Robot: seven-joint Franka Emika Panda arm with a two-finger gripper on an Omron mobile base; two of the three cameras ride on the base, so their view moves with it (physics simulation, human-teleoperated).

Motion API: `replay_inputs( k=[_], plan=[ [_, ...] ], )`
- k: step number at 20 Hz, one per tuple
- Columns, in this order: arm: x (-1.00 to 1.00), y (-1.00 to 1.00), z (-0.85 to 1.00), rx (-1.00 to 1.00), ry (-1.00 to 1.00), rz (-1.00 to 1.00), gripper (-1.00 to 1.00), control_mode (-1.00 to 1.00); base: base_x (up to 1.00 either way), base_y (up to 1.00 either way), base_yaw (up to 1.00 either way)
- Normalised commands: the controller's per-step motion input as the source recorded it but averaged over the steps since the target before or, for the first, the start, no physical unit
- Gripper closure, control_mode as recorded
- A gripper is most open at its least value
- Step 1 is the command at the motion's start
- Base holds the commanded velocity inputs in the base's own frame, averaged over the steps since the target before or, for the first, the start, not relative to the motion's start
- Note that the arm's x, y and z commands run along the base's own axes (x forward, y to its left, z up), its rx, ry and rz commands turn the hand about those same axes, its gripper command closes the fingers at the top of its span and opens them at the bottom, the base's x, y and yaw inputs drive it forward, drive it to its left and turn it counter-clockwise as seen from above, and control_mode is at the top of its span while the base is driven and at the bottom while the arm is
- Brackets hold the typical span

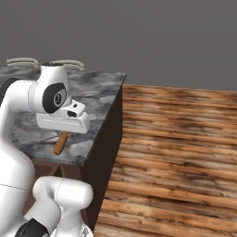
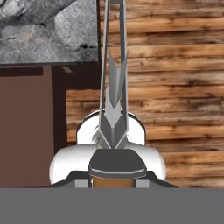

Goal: Take the pizza cutter from the drawer on the left and place it on the dining counter for cutting.

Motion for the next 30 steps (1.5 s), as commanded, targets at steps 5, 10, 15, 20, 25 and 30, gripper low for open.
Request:
replay_inputs(
  k=[5, 10, 15, 20, 25, 30],
  plan=[
    [0.00, 0.00, 0.00, 0.00, 0.00, 0.00, 1.00, 1.00, -0.22, -0.04, 0.00],
    [0.00, 0.00, 0.00, 0.00, 0.00, 0.00, 1.00, 1.00, -1.00, -0.67, 0.06],
    [0.00, 0.00, 0.00, 0.00, 0.00, 0.00, 1.00, 1.00, -0.84, -0.65, 0.30],
    [0.00, 0.00, 0.00, 0.00, 0.00, 0.00, 1.00, 1.00, -0.34, -0.06, 0.81],
    [0.00, 0.00, 0.00, 0.00, 0.00, 0.00, 1.00, 1.00, -0.04, 0.10, 1.00],
    [0.00, 0.00, 0.00, 0.00, 0.00, 0.00, 1.00, 1.00, 0.12, 0.36, 0.84]
  ],
)
